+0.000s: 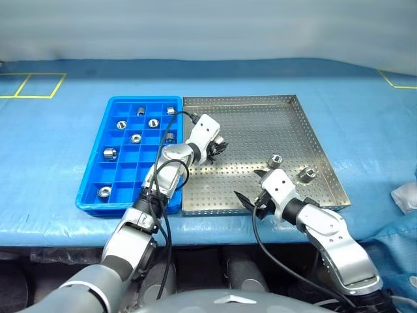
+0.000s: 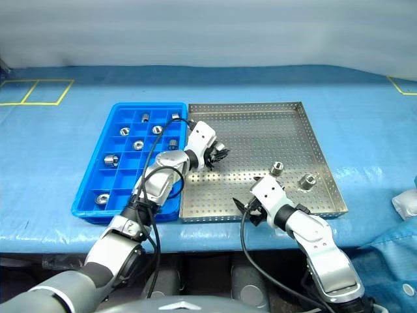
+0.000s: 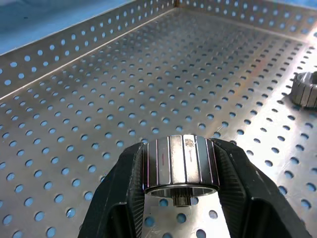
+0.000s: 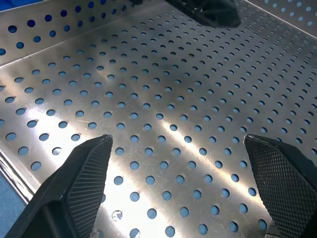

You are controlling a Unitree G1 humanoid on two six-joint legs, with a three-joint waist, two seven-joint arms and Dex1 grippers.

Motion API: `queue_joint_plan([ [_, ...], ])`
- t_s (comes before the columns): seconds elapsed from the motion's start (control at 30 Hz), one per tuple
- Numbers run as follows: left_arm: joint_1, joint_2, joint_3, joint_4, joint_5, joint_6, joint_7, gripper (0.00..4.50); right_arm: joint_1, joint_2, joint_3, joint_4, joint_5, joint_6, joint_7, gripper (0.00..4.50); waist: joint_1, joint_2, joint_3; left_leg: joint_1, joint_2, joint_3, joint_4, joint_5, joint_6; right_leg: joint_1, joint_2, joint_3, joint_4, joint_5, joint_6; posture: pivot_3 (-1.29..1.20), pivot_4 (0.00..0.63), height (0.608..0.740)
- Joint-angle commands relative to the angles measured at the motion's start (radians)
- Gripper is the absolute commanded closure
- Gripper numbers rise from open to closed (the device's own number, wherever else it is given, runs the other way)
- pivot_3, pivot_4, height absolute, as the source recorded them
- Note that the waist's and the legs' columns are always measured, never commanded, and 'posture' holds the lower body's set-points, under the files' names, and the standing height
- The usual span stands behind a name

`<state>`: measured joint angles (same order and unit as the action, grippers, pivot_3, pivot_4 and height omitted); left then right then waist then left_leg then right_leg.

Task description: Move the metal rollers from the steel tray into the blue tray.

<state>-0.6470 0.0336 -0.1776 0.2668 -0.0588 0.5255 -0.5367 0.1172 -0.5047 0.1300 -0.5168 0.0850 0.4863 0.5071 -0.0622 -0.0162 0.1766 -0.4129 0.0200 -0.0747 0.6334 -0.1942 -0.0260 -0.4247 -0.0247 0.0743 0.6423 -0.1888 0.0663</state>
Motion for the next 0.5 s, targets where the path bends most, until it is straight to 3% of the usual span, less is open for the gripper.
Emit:
queue_joint_plan([
  [0.03, 0.022, 0.021, 0.017, -0.153, -0.051, 0.044, -0.026, 2.72, -0.018, 0.003, -0.001, -0.011, 0.006, -0.028, 0.011, 0.00, 0.000, 0.000, 0.000, 0.000, 0.000, 0.000, 0.000, 0.000, 0.000, 0.000, 0.000, 0.000, 0.000, 0.000, 0.000, 0.00, 0.150, 0.740],
  [0.13, 0.079, 0.067, 0.018, -0.308, -0.045, 0.108, 0.007, 2.72, -0.028, 0.010, -0.001, -0.004, 0.026, -0.038, 0.029, 0.00, -0.001, 0.000, 0.000, 0.000, 0.000, 0.000, 0.000, 0.000, 0.000, 0.000, 0.000, 0.000, 0.000, 0.000, 0.000, 0.04, 0.150, 0.740],
  [0.33, 0.270, 0.268, -0.019, -0.662, 0.060, 0.269, 0.077, 2.72, -0.105, 0.030, 0.014, 0.031, 0.114, -0.083, 0.133, 0.00, 0.007, 0.000, 0.000, 0.002, 0.001, -0.001, -0.002, 0.000, 0.000, 0.000, 0.001, 0.000, 0.001, -0.001, -0.001, 0.15, 0.150, 0.740],
  [0.5, 0.395, 0.355, 0.003, -0.821, 0.137, 0.374, 0.168, 2.72, -0.189, 0.044, 0.061, 0.074, 0.160, -0.097, 0.217, 0.00, 0.056, -0.001, 0.001, 0.002, 0.001, -0.003, -0.002, 0.001, 0.000, 0.001, 0.001, -0.002, 0.001, -0.001, -0.002, 0.23, 0.150, 0.740],
])
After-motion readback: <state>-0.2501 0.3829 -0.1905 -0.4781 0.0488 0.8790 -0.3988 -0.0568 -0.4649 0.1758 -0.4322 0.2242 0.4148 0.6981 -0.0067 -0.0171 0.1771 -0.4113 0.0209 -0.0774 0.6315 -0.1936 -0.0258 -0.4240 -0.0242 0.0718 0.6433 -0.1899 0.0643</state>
